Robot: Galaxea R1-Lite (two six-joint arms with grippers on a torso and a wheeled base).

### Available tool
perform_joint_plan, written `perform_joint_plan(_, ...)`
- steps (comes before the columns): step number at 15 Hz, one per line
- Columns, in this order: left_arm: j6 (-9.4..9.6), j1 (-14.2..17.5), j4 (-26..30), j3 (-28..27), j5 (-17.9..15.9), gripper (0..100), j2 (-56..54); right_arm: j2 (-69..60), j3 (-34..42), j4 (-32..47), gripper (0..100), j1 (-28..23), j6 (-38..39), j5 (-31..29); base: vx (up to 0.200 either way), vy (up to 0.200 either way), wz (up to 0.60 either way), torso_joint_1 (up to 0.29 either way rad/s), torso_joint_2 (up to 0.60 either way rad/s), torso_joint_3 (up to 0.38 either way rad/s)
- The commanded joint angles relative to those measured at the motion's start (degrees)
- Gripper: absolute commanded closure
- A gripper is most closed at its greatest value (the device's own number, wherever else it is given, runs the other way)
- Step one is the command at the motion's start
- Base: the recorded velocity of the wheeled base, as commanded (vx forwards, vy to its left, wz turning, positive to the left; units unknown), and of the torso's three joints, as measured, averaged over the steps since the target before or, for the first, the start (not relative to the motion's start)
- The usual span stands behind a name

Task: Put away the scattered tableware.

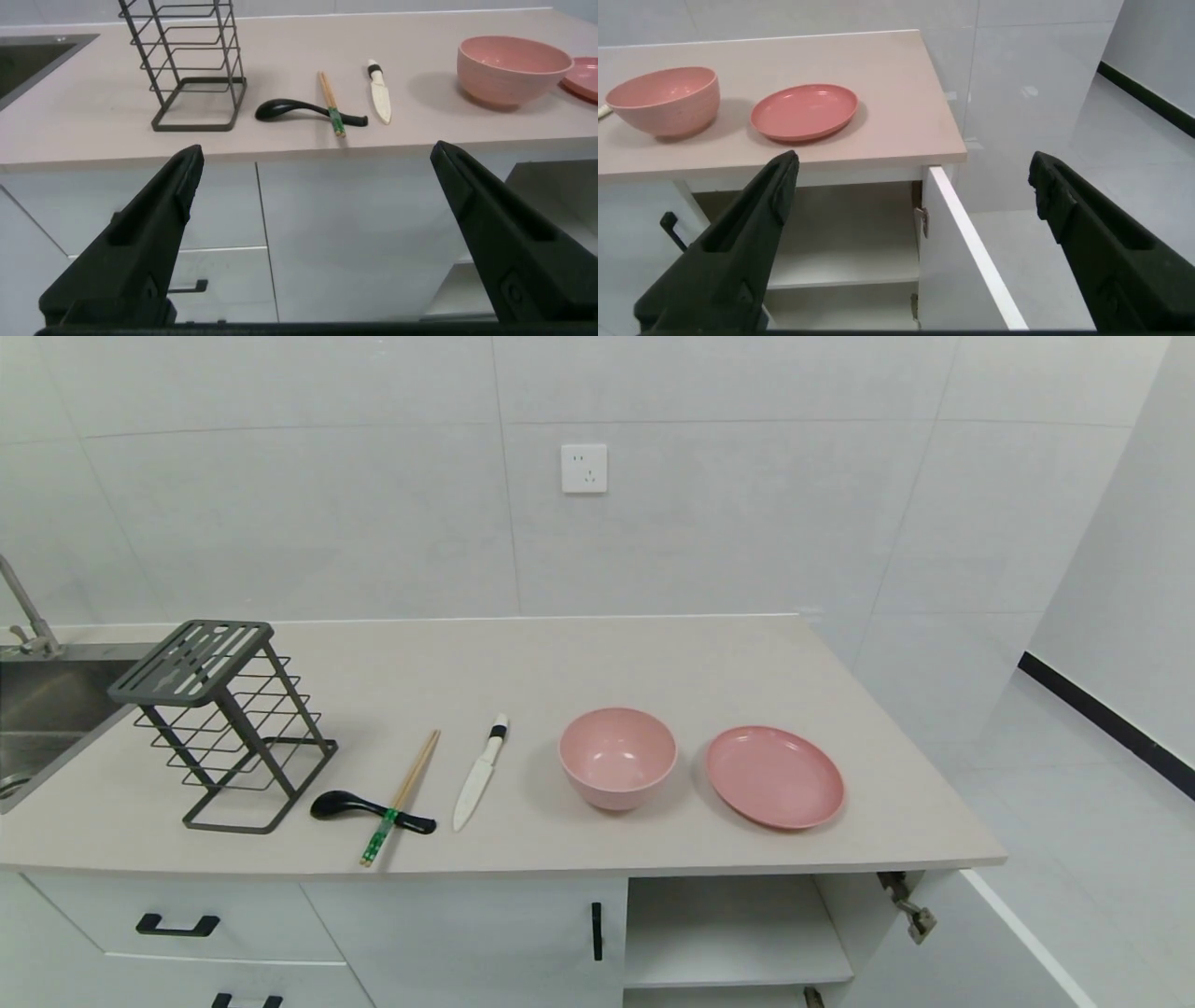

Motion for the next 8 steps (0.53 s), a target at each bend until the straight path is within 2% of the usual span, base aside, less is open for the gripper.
perform_joint_plan(1, -0.01, 0.01, 0.06, 0.00, -0.08, 0, 0.07, 0.08, 0.01, -0.01, 0, -0.02, 0.02, 0.01, 0.000, 0.000, 0.00, 0.000, 0.00, 0.000)
perform_joint_plan(8, -0.10, 0.01, 0.06, 0.00, -0.08, 0, 0.07, 0.08, 0.01, -0.01, 0, -0.11, -0.07, -0.08, 0.000, 0.000, 0.00, 0.000, 0.00, 0.000)
